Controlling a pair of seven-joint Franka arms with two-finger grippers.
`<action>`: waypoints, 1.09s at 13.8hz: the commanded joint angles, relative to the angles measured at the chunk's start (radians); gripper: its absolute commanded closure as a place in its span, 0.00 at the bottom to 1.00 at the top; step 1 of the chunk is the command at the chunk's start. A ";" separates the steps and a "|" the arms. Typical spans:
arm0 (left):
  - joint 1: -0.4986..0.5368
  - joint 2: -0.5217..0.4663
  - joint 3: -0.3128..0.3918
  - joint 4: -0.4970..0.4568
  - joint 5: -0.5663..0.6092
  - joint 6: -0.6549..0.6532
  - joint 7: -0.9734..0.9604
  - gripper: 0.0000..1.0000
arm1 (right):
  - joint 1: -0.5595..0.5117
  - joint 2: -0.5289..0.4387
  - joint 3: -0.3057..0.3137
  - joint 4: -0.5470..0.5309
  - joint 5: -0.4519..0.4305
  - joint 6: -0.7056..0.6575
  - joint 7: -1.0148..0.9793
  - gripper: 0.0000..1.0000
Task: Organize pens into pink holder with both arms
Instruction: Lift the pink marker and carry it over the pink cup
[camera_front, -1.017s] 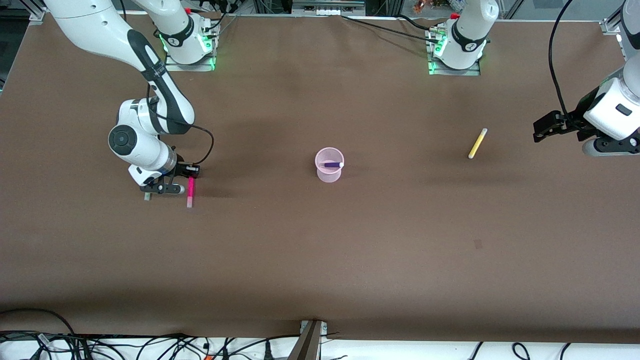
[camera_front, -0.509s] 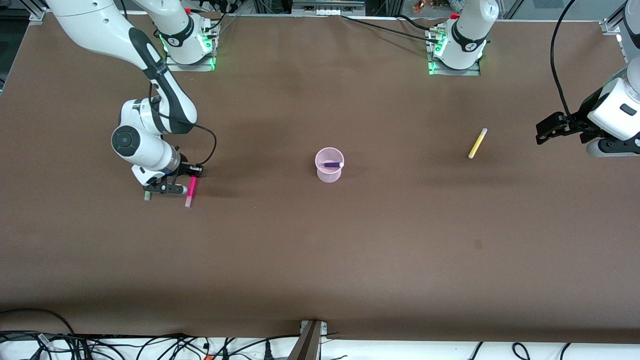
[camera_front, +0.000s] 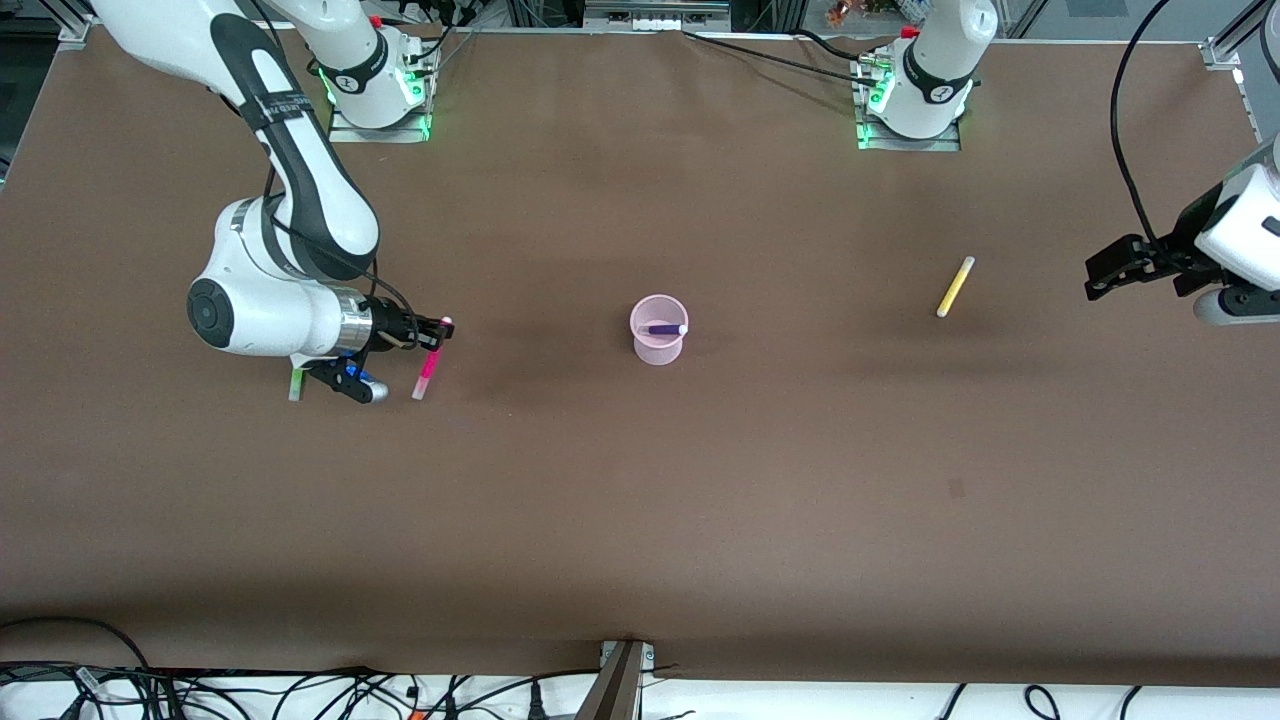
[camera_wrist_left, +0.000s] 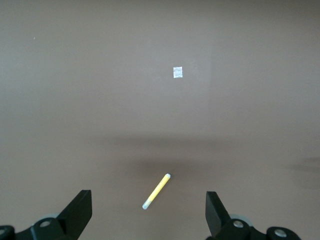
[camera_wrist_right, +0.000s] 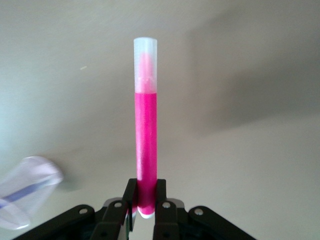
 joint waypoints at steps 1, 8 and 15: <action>0.036 0.058 0.004 0.032 0.002 -0.003 0.071 0.00 | 0.057 0.003 0.014 0.032 0.171 -0.026 0.136 1.00; 0.050 0.124 -0.003 0.133 -0.013 -0.011 0.131 0.00 | 0.080 -0.003 0.238 0.034 0.575 0.232 0.431 1.00; 0.027 0.128 -0.025 0.148 0.000 -0.008 0.131 0.00 | 0.274 0.047 0.268 0.029 0.910 0.514 0.525 1.00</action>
